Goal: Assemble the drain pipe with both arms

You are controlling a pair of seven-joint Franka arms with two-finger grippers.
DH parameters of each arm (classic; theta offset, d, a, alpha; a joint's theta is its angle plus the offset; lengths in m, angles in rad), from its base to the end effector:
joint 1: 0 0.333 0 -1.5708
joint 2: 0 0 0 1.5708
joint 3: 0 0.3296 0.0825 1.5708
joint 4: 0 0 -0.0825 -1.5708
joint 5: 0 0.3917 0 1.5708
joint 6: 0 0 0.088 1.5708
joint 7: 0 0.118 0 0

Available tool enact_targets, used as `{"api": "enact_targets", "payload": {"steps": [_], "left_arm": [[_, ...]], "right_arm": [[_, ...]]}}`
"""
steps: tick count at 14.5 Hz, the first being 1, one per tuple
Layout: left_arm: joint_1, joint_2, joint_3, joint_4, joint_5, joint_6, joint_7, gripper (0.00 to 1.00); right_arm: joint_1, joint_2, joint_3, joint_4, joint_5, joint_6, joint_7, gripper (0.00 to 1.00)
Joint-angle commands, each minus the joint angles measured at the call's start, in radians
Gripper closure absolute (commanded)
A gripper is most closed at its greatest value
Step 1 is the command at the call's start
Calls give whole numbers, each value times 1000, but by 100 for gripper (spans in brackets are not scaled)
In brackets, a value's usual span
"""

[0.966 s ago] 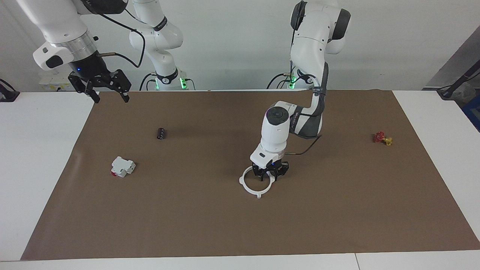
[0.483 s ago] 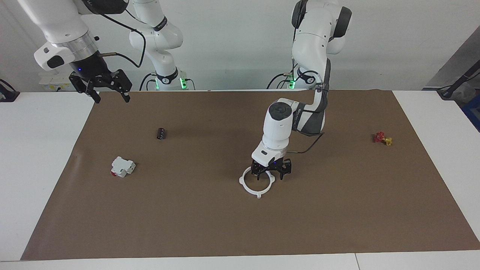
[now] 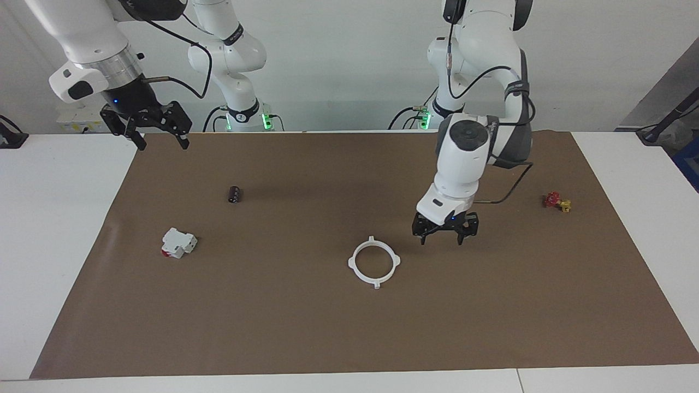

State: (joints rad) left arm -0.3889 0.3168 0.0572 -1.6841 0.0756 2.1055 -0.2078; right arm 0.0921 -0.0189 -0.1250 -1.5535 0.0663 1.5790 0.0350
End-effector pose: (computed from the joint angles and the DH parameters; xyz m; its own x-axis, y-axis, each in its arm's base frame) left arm 0.6350 -0.2179 0.4245 0.9792 -0.1647 0.1185 -0.1580 -0.9854 -0.0633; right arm 0.5578 -0.0113 0.6469 0.9968 -0.0684 0.0418 -0.0653 -0.9954 -0.0701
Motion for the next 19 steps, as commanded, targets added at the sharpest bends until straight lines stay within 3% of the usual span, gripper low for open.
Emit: {"api": "enact_targets", "payload": {"steps": [1,4,8,15,19], "left_arm": [[94,-134,-10,-82,-68,-102,149,0],[188,-215,-4,-69,-109,-220,292,0],[274,-338,-2,-37,-109,-350,307,0],[301,-309,0,188,-108,-587,306,0],[340,-306,0,204,-114,-624,300,0]], "right_arm": [[0,-26,1,-26,13,1,14,0],[0,-26,1,-26,13,1,14,0],[0,-26,1,-26,13,1,13,0],[0,-26,1,-26,13,1,13,0],[0,-26,1,-26,13,1,13,0]]}}
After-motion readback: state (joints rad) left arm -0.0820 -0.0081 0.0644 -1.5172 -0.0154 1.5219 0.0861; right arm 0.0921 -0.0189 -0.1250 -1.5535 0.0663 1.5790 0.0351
